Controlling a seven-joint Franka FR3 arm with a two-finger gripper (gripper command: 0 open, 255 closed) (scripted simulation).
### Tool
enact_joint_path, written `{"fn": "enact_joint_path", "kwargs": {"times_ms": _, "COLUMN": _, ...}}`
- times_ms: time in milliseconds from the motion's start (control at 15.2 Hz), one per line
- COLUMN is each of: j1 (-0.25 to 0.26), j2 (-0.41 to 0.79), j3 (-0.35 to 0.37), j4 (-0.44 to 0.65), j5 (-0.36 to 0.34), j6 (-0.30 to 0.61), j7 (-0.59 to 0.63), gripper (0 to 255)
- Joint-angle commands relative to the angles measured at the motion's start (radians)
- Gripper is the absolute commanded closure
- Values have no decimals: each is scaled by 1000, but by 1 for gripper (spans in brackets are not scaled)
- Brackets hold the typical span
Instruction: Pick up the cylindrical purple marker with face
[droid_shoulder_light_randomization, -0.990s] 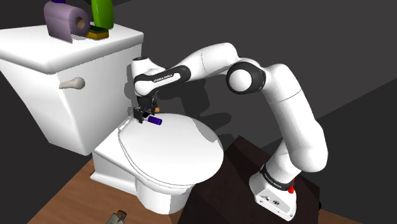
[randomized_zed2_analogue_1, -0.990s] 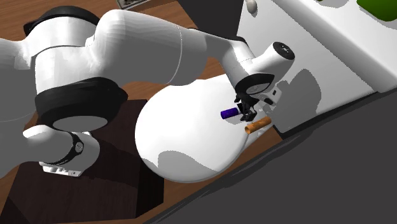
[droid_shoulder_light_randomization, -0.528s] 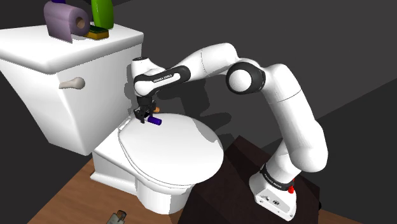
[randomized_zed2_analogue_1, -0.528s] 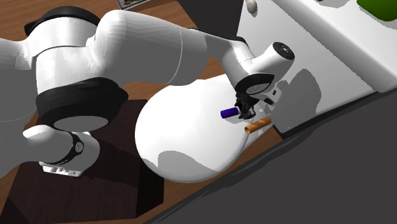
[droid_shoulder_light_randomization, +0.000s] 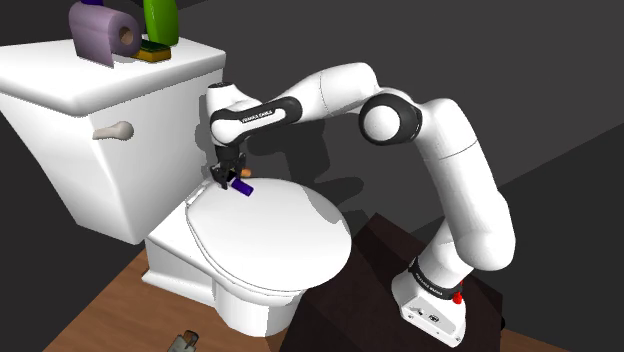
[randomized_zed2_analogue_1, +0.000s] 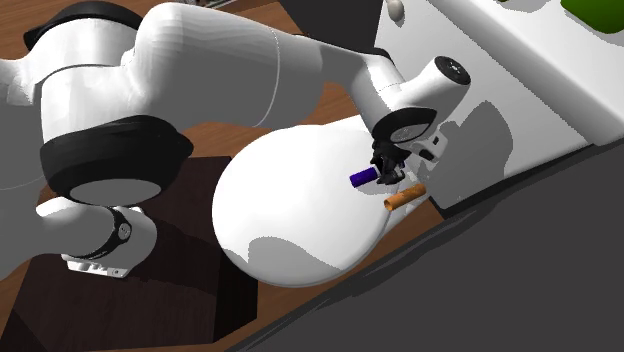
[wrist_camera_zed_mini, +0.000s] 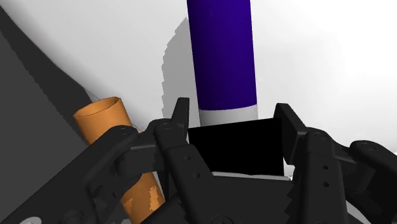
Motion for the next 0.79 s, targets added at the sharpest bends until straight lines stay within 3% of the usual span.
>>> {"fn": "enact_joint_path", "kwargs": {"times_ms": 0, "j1": 0, "j2": -15, "j3": 1, "j4": 0, "j5": 2, "j6": -16, "j7": -1, "gripper": 255}}
{"fn": "enact_joint_path", "kwargs": {"times_ms": 726, "j1": -3, "j2": -79, "j3": 7, "j4": 18, "j5": 9, "j6": -96, "j7": -7, "gripper": 255}}
